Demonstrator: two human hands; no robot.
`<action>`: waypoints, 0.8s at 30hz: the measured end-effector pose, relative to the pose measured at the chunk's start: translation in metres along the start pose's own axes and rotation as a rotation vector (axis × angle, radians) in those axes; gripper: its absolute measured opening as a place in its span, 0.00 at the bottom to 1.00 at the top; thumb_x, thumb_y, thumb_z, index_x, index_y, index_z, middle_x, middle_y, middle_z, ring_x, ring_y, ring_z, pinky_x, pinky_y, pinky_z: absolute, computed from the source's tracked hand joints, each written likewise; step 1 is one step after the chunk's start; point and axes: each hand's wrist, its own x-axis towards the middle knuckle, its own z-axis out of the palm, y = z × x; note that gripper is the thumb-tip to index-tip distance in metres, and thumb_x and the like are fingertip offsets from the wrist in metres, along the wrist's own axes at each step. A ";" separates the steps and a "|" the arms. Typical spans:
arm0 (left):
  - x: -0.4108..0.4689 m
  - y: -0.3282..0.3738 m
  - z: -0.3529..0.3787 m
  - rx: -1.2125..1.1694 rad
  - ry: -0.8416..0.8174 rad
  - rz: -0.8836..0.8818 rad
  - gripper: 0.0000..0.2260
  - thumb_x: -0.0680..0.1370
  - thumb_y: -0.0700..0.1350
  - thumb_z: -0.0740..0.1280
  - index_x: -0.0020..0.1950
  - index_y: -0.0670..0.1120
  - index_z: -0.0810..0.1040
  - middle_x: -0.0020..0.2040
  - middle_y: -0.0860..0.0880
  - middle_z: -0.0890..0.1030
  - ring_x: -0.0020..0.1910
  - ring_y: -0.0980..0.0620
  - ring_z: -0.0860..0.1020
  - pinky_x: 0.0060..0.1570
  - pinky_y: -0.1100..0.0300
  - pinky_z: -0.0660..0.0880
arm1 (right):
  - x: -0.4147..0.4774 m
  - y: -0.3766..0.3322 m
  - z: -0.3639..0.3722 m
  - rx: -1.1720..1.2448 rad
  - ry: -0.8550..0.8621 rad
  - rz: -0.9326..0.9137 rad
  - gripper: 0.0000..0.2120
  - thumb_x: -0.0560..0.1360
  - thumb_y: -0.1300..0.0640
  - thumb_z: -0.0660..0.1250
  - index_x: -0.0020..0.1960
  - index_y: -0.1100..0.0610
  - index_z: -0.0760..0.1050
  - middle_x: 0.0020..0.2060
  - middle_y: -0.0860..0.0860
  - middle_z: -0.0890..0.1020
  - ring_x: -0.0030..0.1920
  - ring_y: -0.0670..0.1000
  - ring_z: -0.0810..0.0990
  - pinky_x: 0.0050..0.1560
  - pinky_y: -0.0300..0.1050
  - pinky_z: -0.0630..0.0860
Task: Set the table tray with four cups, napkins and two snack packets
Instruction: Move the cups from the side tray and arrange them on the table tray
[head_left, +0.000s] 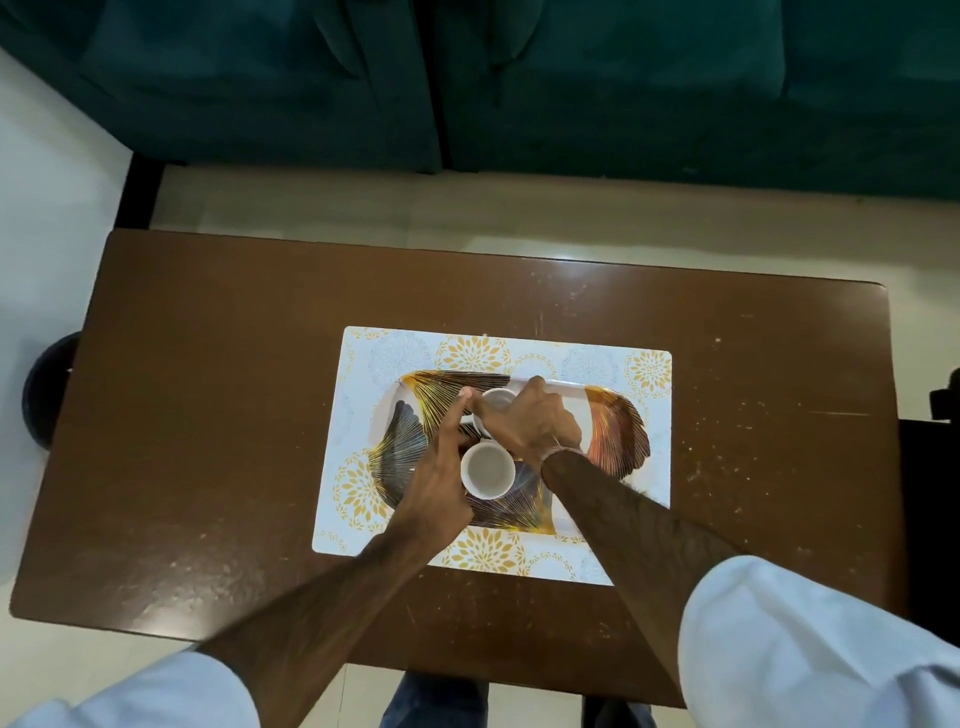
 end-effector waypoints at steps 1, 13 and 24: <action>-0.001 0.002 -0.001 0.003 -0.018 -0.003 0.59 0.65 0.37 0.80 0.80 0.60 0.42 0.65 0.49 0.78 0.61 0.50 0.79 0.55 0.55 0.78 | 0.000 0.002 -0.001 -0.005 -0.009 -0.010 0.51 0.67 0.20 0.56 0.70 0.62 0.65 0.62 0.62 0.79 0.60 0.65 0.79 0.55 0.57 0.79; 0.026 0.042 -0.031 0.354 0.121 0.092 0.22 0.75 0.62 0.64 0.65 0.52 0.73 0.65 0.51 0.75 0.63 0.48 0.70 0.60 0.46 0.69 | -0.008 0.070 -0.044 -0.009 0.274 -0.118 0.35 0.77 0.29 0.47 0.67 0.55 0.69 0.61 0.57 0.79 0.58 0.61 0.79 0.57 0.60 0.78; 0.092 0.204 0.116 0.464 -0.193 0.234 0.26 0.78 0.56 0.66 0.75 0.53 0.66 0.76 0.50 0.66 0.74 0.46 0.62 0.71 0.45 0.60 | -0.013 0.237 -0.135 0.000 0.547 -0.005 0.35 0.76 0.33 0.56 0.72 0.58 0.66 0.72 0.58 0.71 0.67 0.62 0.73 0.61 0.60 0.73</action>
